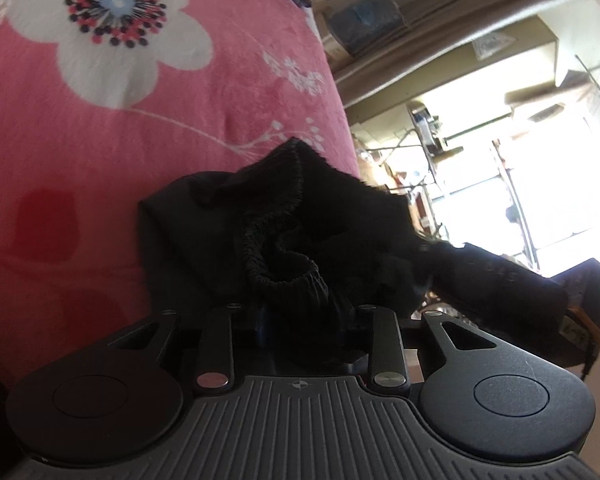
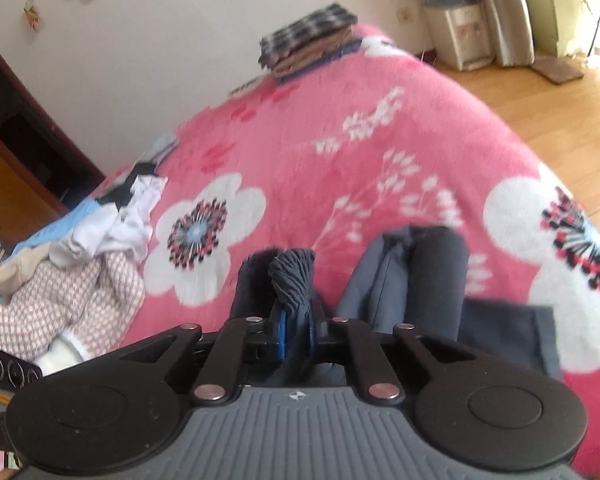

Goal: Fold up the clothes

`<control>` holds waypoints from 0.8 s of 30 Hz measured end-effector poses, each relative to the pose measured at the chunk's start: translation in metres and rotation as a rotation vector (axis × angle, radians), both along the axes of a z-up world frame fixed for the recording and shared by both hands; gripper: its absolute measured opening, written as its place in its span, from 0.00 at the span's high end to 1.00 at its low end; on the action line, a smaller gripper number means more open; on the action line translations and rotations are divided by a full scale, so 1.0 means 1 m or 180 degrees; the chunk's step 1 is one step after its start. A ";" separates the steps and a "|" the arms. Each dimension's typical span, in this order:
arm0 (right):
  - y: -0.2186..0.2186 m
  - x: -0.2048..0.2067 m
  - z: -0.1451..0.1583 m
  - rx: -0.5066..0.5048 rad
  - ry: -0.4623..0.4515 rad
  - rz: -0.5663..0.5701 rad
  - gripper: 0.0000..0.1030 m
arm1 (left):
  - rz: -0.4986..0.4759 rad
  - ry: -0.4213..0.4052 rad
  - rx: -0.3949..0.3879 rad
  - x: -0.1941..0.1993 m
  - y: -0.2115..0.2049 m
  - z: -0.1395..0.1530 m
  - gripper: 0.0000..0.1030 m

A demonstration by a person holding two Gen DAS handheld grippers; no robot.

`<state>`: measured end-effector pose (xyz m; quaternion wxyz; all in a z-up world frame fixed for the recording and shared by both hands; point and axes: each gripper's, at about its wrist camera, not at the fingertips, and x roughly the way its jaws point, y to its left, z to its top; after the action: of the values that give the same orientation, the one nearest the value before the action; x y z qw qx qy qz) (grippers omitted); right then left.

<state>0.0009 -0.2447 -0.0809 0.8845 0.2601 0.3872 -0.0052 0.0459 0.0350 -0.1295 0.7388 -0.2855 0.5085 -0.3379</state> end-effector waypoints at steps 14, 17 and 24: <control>-0.003 -0.027 0.071 -0.0589 -0.0799 -0.0231 0.93 | 0.0346 -0.1085 0.0454 -0.022 0.021 0.091 0.93; -0.006 -0.036 0.093 -0.0732 -0.1028 -0.0269 0.93 | 0.0438 -0.1416 0.0469 -0.027 0.028 0.126 0.93; -0.004 -0.061 0.153 -0.1192 -0.1648 -0.0343 0.93 | 0.0606 -0.2156 0.0422 -0.042 0.042 0.199 0.94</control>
<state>-0.0600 -0.2484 0.0723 0.9846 0.1056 0.1274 -0.0568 0.0039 0.0770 0.0697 0.9105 -0.1547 0.2267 -0.3093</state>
